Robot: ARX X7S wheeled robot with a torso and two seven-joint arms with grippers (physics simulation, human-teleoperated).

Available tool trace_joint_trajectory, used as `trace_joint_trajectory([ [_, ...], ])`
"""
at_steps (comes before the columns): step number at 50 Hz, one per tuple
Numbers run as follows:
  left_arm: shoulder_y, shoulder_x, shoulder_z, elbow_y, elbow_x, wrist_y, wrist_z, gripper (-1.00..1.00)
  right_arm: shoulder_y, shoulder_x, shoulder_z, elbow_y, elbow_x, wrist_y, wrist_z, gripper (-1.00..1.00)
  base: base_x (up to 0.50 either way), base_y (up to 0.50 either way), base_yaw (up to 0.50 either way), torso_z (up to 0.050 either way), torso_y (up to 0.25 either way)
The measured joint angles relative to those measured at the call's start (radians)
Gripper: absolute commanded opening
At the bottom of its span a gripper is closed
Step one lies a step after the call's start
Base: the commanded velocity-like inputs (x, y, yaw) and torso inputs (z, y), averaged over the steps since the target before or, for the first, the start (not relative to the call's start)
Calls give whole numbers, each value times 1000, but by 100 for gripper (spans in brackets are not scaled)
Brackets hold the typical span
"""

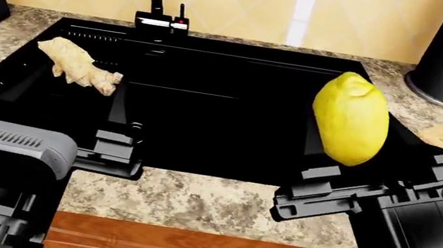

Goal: Pick the vegetables from the sink and place them on the cutting board.

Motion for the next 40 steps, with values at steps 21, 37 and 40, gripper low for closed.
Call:
trace_joint_trajectory([
  [21, 5, 3, -4, -3, -2, 2, 5, -100, 0, 2, -15, 12, -1, -23, -6, -100, 7, -500, 0, 0, 0],
  [37, 8, 3, -8, -2, -4, -2, 3, -100, 4, 7, -23, 12, 1, -33, 1, -100, 65, -500, 0, 0, 0],
  [40, 8, 3, -9, -2, -4, -2, 2, -100, 4, 8, -24, 11, -1, -36, 1, -100, 122, -500, 0, 0, 0],
])
